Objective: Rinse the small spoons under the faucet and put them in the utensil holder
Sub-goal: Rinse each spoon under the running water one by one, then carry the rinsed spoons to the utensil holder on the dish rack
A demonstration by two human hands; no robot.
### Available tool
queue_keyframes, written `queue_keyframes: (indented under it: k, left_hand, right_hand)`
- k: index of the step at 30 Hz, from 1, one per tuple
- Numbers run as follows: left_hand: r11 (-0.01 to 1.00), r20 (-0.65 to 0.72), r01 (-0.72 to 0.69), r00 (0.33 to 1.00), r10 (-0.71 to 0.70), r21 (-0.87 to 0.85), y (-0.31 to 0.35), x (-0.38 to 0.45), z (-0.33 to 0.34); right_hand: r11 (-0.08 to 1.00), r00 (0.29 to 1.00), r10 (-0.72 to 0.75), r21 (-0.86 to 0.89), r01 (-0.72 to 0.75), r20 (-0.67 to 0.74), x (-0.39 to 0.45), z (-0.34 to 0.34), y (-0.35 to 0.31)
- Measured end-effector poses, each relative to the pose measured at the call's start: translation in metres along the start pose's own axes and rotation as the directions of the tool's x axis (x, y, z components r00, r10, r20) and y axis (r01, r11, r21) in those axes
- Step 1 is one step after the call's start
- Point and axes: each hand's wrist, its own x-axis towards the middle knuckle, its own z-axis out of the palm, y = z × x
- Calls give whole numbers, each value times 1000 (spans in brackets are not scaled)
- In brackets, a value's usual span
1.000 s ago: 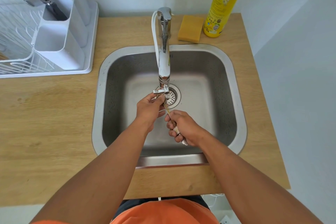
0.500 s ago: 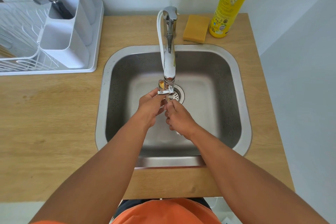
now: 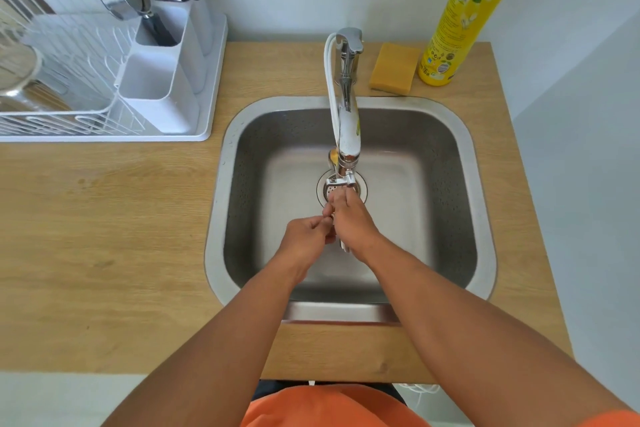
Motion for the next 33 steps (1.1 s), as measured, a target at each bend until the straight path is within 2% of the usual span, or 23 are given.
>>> queue_keyframes:
  k: [3, 7, 13, 16, 21, 24, 28, 30, 33]
  left_hand:
    - [998, 104, 50, 993, -54, 37, -4, -4, -3]
    - [995, 87, 80, 993, -85, 64, -12, -8, -6]
    - [989, 88, 137, 986, -141, 55, -19, -14, -21]
    - [985, 57, 141, 988, -147, 104, -17, -15, -25]
    - [975, 41, 147, 987, -155, 169, -11, -17, -36]
    - [970, 46, 132, 988, -145, 204, -9, -19, -44]
    - [965, 5, 81, 996, -85, 250, -1, -24, -52]
    - [950, -43, 24, 999, -11, 312, 7, -27, -59]
    - [878, -160, -81, 972, 175, 471, 23, -34, -70]
  right_hand:
    - [996, 998, 57, 71, -57, 3, -3, 8, 6]
    - [978, 988, 129, 154, -141, 89, -8, 14, 9]
    - [991, 978, 123, 26, -129, 170, -11, 11, 5]
    - [992, 973, 129, -15, -128, 193, -14, 10, 0]
    - [971, 928, 237, -56, -231, 287, -15, -2, -10]
    - [977, 933, 209, -108, -184, 294, -15, -4, -16]
    - [991, 967, 60, -133, -28, 247, -17, 8, -28]
    - [988, 974, -33, -142, 66, 223, -18, 17, -37]
    - [956, 969, -162, -215, 201, 184, -20, 31, -53]
